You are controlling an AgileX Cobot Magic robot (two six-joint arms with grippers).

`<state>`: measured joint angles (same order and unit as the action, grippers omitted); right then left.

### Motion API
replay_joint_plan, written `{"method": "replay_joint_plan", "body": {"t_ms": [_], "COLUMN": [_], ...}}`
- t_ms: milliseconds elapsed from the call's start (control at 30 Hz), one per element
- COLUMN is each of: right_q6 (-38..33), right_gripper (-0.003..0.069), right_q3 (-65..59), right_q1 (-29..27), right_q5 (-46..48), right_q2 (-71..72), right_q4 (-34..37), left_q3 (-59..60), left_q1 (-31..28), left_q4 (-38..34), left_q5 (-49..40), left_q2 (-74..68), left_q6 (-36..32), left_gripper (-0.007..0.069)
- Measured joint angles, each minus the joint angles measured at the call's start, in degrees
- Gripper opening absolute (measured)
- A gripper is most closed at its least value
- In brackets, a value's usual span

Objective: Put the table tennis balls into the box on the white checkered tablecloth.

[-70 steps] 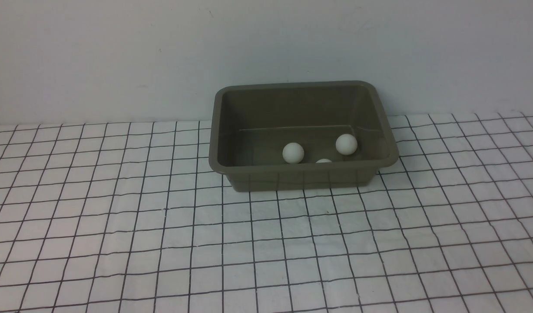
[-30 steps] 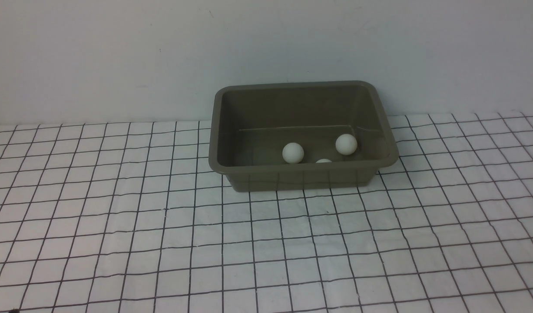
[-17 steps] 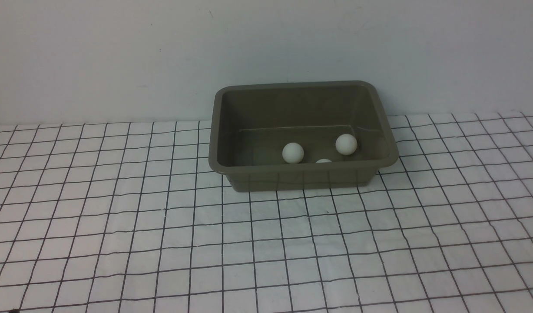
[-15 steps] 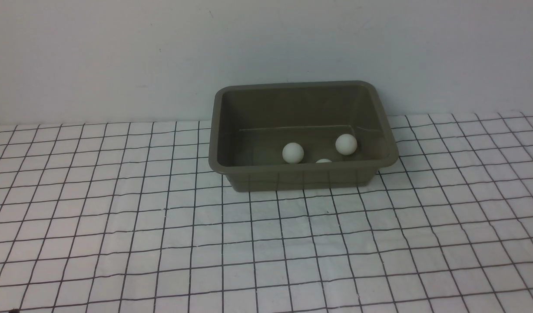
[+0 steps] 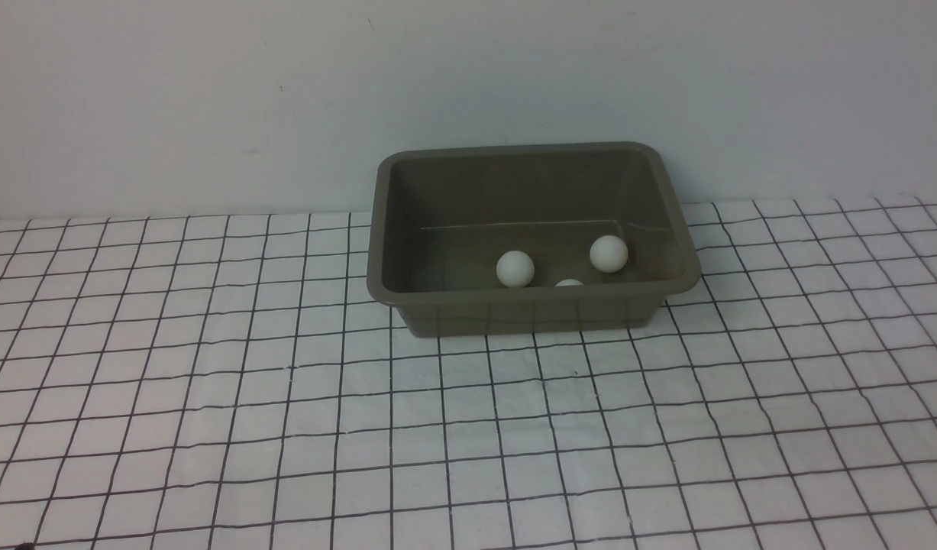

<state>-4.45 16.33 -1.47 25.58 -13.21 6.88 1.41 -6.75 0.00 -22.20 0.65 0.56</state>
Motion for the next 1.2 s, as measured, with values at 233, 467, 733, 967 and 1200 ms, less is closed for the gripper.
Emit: {"method": "replay_joint_plan", "body": {"t_ms": [233, 467, 733, 967, 1200], "right_q6": [12.62, 14.42, 13.01, 12.57, 12.33], "right_gripper": [0.0337, 0.0337, 0.0337, 0.0337, 0.0337], "right_q3": [-3.76, -8.93, -12.85, -15.59, -16.88], "right_q1": [0.00, 0.00, 0.00, 0.00, 0.00], "right_q5": [-4.36, -2.06, -1.20, 0.64, 0.42], "right_q2": [2.97, 10.64, 13.88, 13.93, 13.93], "right_q4": [-11.26, -12.64, -11.80, -11.48, -12.95], "left_q3": [0.00, 0.00, 0.00, 0.00, 0.00], "left_q1": [0.00, 0.00, 0.00, 0.00, 0.00], "left_q4": [-0.30, -0.30, -0.30, -0.30, 0.00], "left_q5": [0.00, 0.00, 0.00, 0.00, 0.00], "left_q2": [0.00, 0.00, 0.00, 0.00, 0.00], "left_q6": [0.05, 0.05, 0.05, 0.05, 0.05], "left_gripper": [0.0436, 0.0436, 0.0436, 0.0436, 0.0436]}}
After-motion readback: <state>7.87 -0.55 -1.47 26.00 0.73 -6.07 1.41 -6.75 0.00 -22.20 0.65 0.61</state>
